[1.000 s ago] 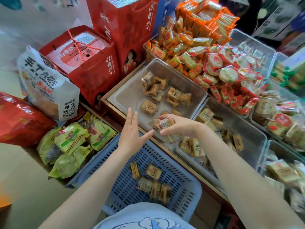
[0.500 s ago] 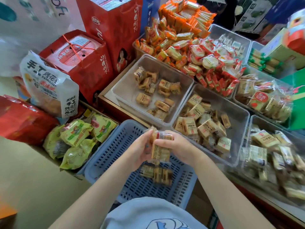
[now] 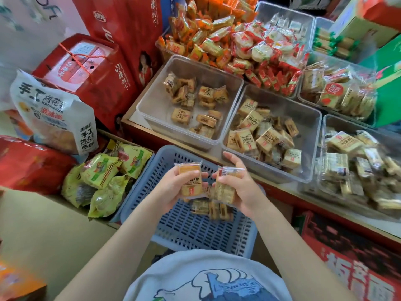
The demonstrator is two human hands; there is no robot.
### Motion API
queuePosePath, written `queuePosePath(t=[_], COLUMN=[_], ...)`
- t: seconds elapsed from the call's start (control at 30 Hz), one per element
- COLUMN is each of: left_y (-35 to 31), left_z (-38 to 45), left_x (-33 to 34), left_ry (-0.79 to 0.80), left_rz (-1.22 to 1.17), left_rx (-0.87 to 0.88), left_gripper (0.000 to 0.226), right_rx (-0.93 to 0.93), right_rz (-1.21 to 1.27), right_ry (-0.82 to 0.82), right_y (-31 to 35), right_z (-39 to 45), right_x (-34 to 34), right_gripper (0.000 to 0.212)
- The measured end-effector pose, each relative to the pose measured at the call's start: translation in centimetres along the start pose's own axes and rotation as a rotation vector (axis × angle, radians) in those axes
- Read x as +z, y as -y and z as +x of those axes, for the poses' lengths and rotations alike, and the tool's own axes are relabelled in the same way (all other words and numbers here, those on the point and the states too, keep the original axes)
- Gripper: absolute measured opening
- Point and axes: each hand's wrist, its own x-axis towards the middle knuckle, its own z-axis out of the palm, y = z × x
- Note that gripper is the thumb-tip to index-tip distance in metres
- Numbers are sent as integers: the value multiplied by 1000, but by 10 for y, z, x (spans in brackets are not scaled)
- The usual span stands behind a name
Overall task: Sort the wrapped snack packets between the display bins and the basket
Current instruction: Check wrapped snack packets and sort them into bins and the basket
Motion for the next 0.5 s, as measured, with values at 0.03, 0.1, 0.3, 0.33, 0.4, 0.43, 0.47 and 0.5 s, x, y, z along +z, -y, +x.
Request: queuePosePath(t=[0.03, 0.1, 0.3, 0.33, 0.4, 0.43, 0.47, 0.5], left_y=[0, 1, -1, -1, -1, -2, -3, -4], left_z=[-3, -6, -7, -7, -6, -6, -7, -7], left_x=[0, -1, -4, -6, -9, -10, -11, -11], left_ry=[27, 69, 90, 80, 57, 34, 5, -19], left_rz=[42, 105, 195, 210, 266, 296, 317, 333], left_rx=[11, 22, 46, 57, 76, 84, 92, 109], left_gripper=[37, 38, 32, 30, 28, 25, 21, 17], right_rx=[-10, -6, -124, -135, -142, -142, -140, -138], right_rz=[-36, -76, -370, -374, -374, -391, -424, -466], right_ry=[31, 39, -76, -70, -41, -32, -36, -48], right_y=[-1, 1, -4, -6, -9, -10, -11, -12], right_z=[-1, -4, -3, -4, -5, -5, -6, -6], right_x=[3, 12, 24, 25, 25, 25, 26, 27], right_gripper=[42, 13, 14, 10, 13, 12, 11, 10])
